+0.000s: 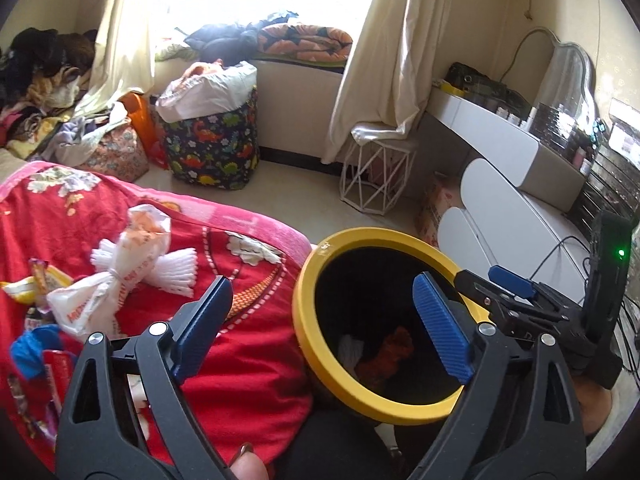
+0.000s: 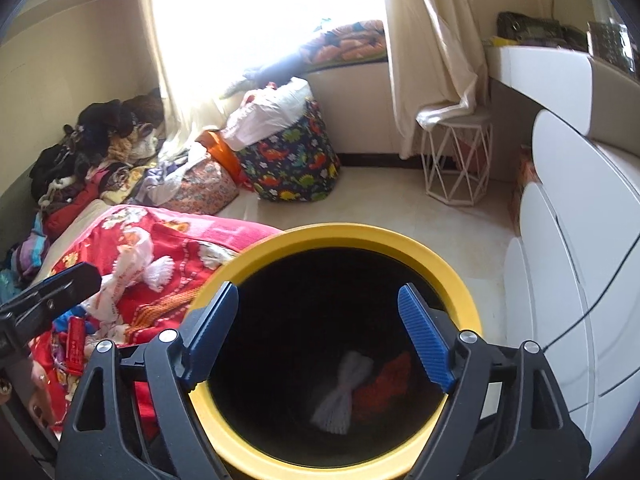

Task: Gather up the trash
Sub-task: 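Move both tools back toward the trash on the bedspread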

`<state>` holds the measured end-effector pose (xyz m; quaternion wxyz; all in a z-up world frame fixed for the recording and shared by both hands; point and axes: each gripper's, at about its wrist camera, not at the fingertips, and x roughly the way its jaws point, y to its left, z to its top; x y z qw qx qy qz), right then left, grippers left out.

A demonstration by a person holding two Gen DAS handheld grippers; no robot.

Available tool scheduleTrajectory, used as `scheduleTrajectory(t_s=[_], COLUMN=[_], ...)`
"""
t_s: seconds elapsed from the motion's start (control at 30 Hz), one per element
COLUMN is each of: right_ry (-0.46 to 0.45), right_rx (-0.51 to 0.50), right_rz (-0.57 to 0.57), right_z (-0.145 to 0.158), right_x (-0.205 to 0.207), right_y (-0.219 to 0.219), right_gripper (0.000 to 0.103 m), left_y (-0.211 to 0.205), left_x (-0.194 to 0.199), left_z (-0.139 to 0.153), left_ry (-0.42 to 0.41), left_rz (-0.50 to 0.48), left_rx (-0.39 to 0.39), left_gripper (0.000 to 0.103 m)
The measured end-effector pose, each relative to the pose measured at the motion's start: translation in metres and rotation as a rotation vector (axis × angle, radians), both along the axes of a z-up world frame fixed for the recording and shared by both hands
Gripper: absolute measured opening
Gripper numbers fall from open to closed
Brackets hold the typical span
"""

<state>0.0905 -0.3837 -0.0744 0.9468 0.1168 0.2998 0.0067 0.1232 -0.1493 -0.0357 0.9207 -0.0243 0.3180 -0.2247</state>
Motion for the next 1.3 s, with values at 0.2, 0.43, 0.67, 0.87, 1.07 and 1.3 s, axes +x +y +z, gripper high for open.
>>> scheduleTrajectory(t_s=[0.2,0.43,0.67,0.87,1.07,1.3], right_ry=[-0.062,-0.086,-0.099,-0.103,-0.097,-0.055], right_rx=[0.003,0.001,-0.023,-0.038,-0.045,-0.015], right_rz=[0.033,0.078,0.142,0.196,0.259,0.322], right_z=[0.01,0.02,0.029,0.033,0.034,0.028], right_x=[-0.005,-0.004,0.004,0.01,0.02,0.041], right_y=[0.018,0.043,0.073,0.102,0.131,0.166], right_gripper=[0.084,0.085,0.085,0.086,0.087,0.087], left_y=[0.024,0.06,0.091,0.116,0.144,0.186], left_x=[-0.005,-0.006,-0.011,-0.013,-0.014,-0.016], left_z=[0.009,0.017,0.023,0.025,0.023,0.016], left_ry=[-0.045,-0.068,-0.101,-0.103,-0.09,-0.064], left_rz=[0.065,0.148,0.219,0.274,0.343,0.443], left_rx=[0.008,-0.007,-0.011,-0.019,-0.025,-0.023], left_gripper=[0.092,0.092,0.092,0.092,0.092,0.092])
